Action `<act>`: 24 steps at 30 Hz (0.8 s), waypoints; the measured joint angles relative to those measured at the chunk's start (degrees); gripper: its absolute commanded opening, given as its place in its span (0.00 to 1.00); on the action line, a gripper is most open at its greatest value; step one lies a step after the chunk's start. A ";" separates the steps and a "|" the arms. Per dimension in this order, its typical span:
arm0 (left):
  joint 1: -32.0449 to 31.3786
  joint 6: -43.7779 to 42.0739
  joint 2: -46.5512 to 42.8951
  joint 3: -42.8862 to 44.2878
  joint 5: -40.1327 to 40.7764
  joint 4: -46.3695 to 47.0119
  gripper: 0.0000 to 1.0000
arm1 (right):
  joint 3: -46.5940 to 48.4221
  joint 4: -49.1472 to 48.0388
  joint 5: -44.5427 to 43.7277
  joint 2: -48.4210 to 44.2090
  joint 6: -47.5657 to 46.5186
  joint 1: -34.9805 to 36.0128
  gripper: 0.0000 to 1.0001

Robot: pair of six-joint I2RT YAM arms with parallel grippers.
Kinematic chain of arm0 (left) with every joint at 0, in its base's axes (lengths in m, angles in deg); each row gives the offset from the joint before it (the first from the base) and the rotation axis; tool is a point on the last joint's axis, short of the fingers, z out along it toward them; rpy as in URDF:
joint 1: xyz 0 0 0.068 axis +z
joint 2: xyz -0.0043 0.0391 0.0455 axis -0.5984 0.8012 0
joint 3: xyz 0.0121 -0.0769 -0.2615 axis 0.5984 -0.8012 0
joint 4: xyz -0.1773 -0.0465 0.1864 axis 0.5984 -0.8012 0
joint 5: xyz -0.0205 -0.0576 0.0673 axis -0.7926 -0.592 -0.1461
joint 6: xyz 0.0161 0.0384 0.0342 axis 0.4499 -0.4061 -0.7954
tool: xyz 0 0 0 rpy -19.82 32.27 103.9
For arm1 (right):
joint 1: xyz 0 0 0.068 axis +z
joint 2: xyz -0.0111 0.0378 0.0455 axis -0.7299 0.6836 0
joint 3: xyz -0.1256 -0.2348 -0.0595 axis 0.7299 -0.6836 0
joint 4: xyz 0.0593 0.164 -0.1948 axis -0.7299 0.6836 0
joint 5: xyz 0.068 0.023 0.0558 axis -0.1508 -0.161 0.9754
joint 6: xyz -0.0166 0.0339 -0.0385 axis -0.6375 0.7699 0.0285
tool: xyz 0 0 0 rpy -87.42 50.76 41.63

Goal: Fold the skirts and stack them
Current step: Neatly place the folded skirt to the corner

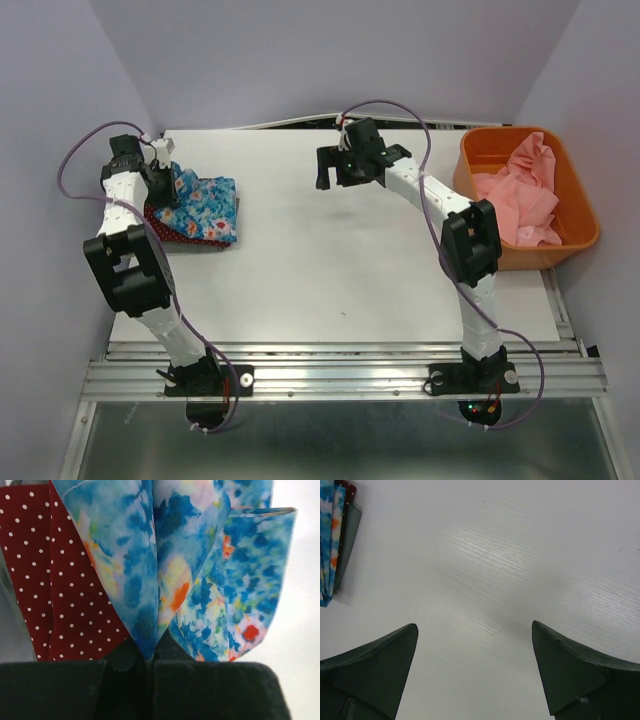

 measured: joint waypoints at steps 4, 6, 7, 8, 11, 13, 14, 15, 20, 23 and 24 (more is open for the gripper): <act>0.83 -0.57 2.21 -0.83 2.29 1.84 0.06 | 0.00 0.50 0.15 0.00 -0.04 0.00 1.00; 1.18 -0.96 2.95 -0.83 3.41 2.80 0.08 | 0.00 0.79 0.20 0.00 -0.13 0.00 1.00; 1.25 -1.14 3.13 -0.83 3.69 3.06 0.12 | 0.00 0.87 0.28 0.00 -0.17 0.00 1.00; 1.36 -1.36 3.50 -0.83 4.17 3.61 0.16 | 0.00 0.92 0.42 0.02 -0.20 0.00 1.00; 1.51 -1.97 4.50 -0.83 5.20 4.46 0.30 | 0.00 1.05 0.63 0.11 -0.20 0.00 1.00; 1.60 -2.21 4.92 -0.83 5.81 4.92 0.39 | 0.00 1.29 0.83 0.11 -0.20 0.00 1.00; 1.64 -2.54 4.96 -0.83 6.23 5.03 0.41 | 0.00 1.38 0.85 0.11 -0.22 0.00 1.00; 1.66 -2.56 4.96 -0.83 6.62 5.18 0.46 | 0.00 1.44 0.87 0.11 -0.24 0.00 1.00; 1.73 -3.02 3.93 -0.63 8.72 6.38 0.59 | 0.00 1.68 0.90 0.11 -0.85 0.00 1.00; 1.73 -3.32 3.26 1.40 10.40 6.14 0.61 | 0.00 1.92 0.85 0.11 -1.18 0.00 1.00; 1.75 -3.39 3.04 2.93 11.26 6.21 0.68 | 0.00 1.99 0.81 0.11 -1.42 0.00 1.00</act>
